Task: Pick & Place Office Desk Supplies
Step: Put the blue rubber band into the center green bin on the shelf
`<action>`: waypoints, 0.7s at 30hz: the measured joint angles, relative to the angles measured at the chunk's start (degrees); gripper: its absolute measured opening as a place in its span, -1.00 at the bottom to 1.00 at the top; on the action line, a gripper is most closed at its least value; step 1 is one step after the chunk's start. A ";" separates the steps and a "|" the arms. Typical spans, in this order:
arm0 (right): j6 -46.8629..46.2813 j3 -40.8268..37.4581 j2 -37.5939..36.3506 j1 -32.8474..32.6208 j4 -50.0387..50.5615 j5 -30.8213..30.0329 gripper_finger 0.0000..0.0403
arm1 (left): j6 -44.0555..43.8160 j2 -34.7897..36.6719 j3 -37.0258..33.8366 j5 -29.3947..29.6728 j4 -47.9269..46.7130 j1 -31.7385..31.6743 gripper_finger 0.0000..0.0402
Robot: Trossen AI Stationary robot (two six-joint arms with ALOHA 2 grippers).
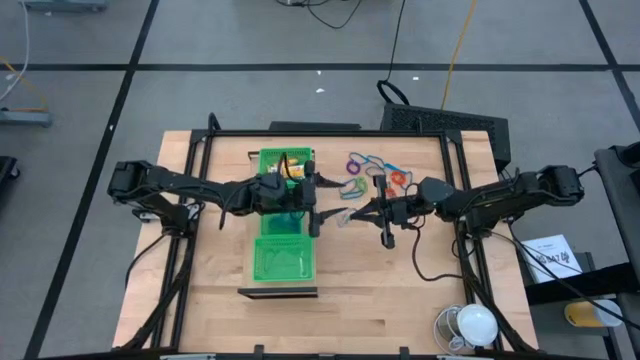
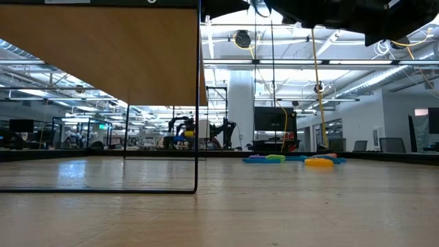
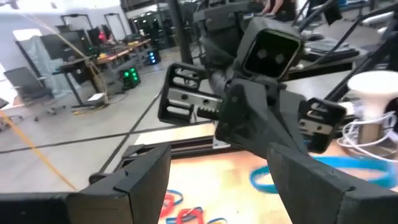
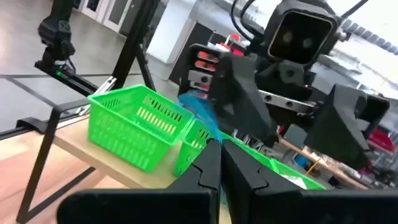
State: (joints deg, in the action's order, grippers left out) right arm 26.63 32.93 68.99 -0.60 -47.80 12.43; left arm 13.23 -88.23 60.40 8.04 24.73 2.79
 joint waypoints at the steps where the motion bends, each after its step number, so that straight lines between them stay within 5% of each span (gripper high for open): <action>1: -0.41 0.00 0.00 0.02 0.17 -0.22 -1.00 | -0.02 -0.04 0.00 0.02 -0.06 -0.19 0.36; 21: -1.88 0.00 0.00 3.19 0.18 -6.45 -1.00 | -0.46 -0.09 0.00 -3.55 2.32 -0.05 0.36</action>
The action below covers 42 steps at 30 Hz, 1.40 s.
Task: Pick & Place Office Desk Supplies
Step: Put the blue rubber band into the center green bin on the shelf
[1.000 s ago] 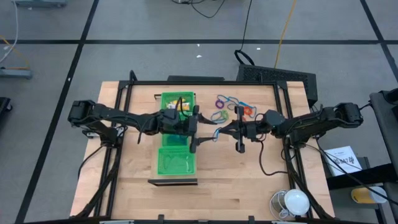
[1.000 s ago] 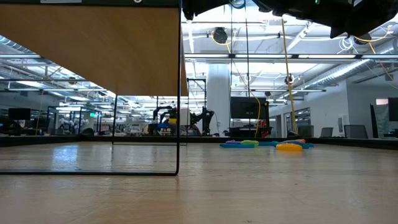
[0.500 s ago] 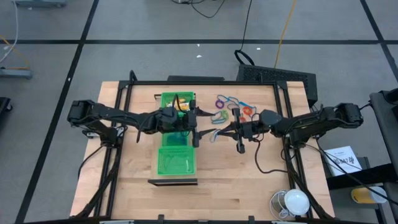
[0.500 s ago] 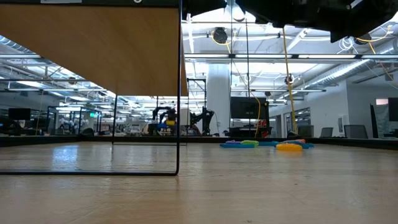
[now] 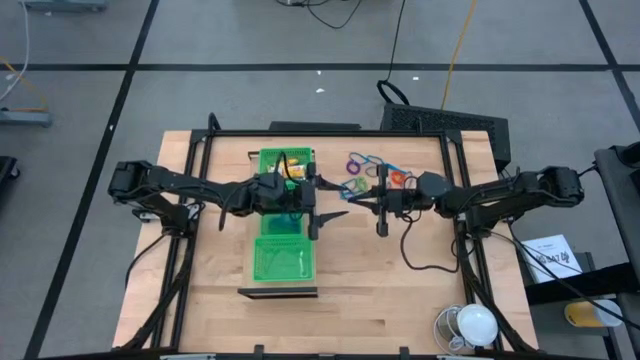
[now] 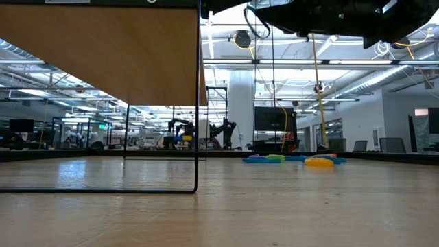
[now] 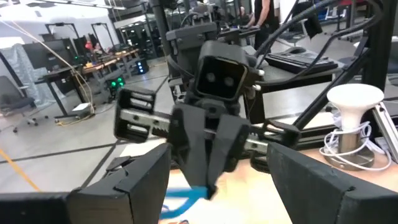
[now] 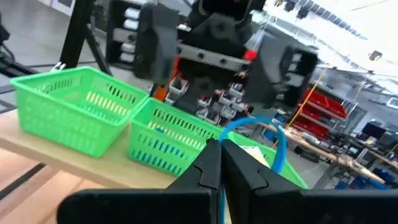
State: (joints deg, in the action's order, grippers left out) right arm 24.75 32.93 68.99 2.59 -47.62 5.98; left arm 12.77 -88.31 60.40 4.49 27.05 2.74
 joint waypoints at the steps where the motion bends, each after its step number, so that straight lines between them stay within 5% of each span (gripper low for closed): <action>1: 0.02 0.00 0.00 0.00 -0.58 0.00 -1.00 | 0.00 0.00 0.00 -0.02 -0.08 0.00 0.36; 10: -0.25 0.00 -0.02 -0.08 -5.81 6.26 -1.00 | -0.97 0.00 0.00 0.04 -1.83 -0.05 0.36; 25: -1.77 0.00 -0.02 -1.70 -5.72 6.34 -1.00 | -1.01 0.00 0.00 0.53 -1.20 -0.73 0.36; 31: -1.61 0.00 0.00 -1.70 -5.64 6.34 -1.00 | -4.93 0.00 0.00 -5.50 0.96 -0.94 0.36; 42: -1.55 0.00 0.00 -1.68 -5.66 6.25 -1.00 | -8.98 -0.13 0.00 -6.03 2.04 -1.19 0.36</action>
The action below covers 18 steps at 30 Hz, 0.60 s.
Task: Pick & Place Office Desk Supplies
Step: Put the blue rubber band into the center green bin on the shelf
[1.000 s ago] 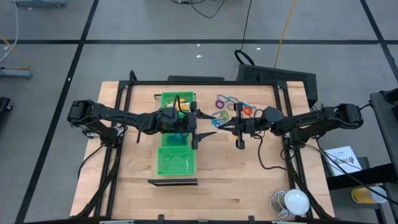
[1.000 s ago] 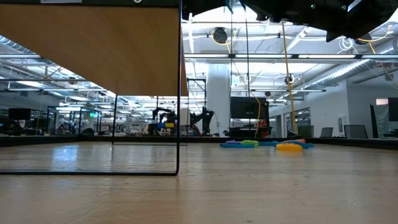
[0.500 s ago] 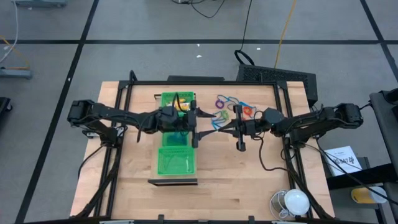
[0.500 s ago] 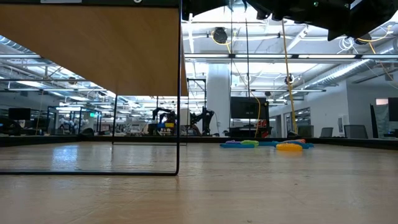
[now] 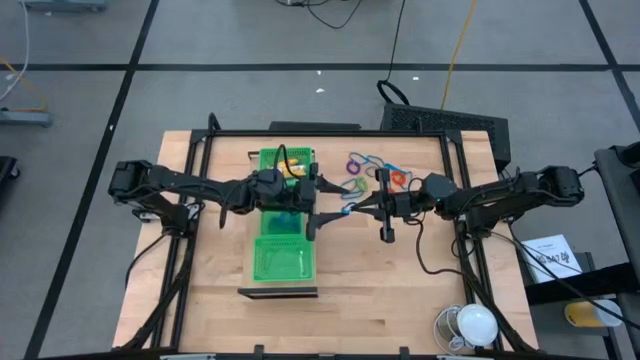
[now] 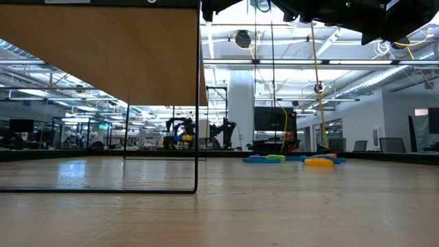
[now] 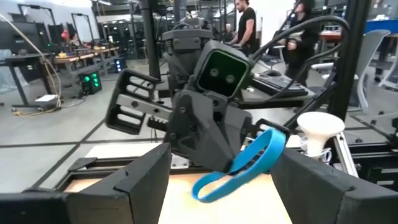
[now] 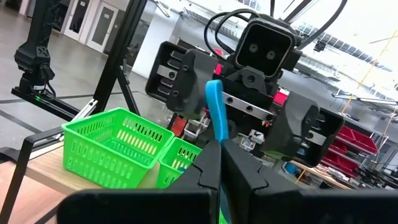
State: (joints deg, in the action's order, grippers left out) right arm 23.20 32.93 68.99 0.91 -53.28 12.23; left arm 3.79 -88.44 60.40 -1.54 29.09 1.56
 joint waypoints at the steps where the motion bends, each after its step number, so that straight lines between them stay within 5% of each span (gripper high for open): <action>1: 0.00 0.00 0.00 0.00 -0.02 0.00 -1.00 | 0.00 -0.02 0.00 -0.06 0.09 0.01 0.36; 6: 0.00 0.00 0.00 0.00 0.00 -0.02 -1.00 | -0.11 -0.03 0.00 0.00 0.83 -0.06 0.18; 18: 0.00 0.00 0.00 0.00 0.42 -0.09 -1.00 | 0.36 -0.07 0.00 -3.49 1.08 -0.32 -0.95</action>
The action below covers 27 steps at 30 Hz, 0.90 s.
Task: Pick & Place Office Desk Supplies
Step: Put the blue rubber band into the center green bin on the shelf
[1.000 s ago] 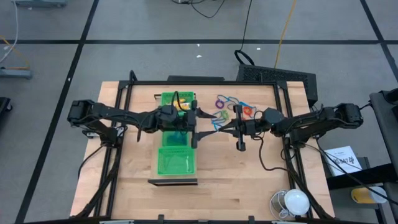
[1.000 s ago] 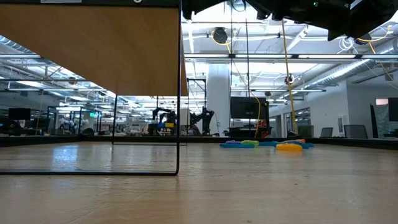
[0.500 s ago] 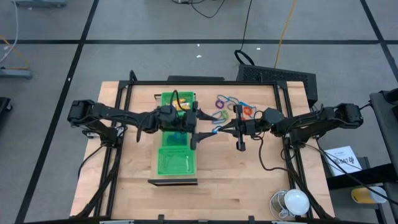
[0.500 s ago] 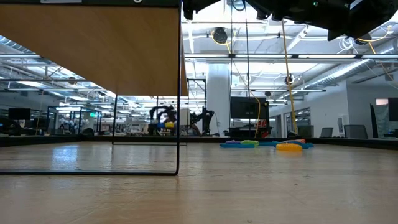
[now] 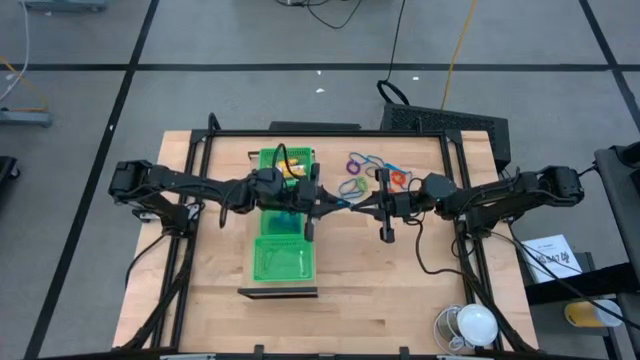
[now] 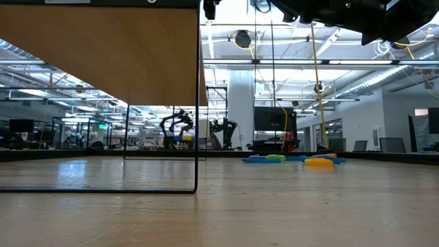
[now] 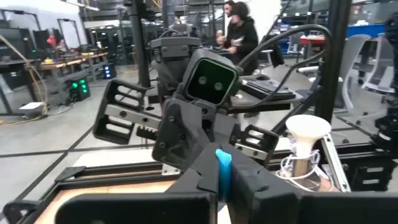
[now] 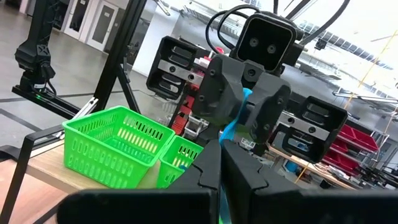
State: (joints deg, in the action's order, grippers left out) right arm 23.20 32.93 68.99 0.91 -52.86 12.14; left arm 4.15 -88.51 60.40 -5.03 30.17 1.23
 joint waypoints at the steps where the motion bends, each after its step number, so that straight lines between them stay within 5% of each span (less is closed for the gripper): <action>1: 0.00 0.00 0.00 0.00 0.02 0.00 -1.00 | -0.12 0.00 -0.01 -0.08 0.02 0.00 -0.95; 7: -4.81 0.00 -0.15 0.00 0.17 -0.10 -0.91 | 0.08 2.15 -0.09 2.49 -2.54 -0.04 -0.97; 16: -13.10 0.01 -7.08 0.98 11.24 -1.77 -0.12 | -2.04 14.55 -1.06 11.19 -17.79 0.64 -0.98; 21: -13.35 0.00 -13.63 2.27 21.20 -8.12 0.18 | -6.32 20.31 -7.50 18.93 -19.57 4.03 -0.99; 27: -13.38 0.00 -18.55 3.50 28.17 -14.12 0.26 | -14.37 24.83 -17.96 31.26 -16.07 9.89 -0.99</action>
State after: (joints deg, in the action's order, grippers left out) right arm 9.82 32.93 50.44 4.41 -24.69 -1.98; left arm -10.22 -63.68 42.44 26.23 14.10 11.12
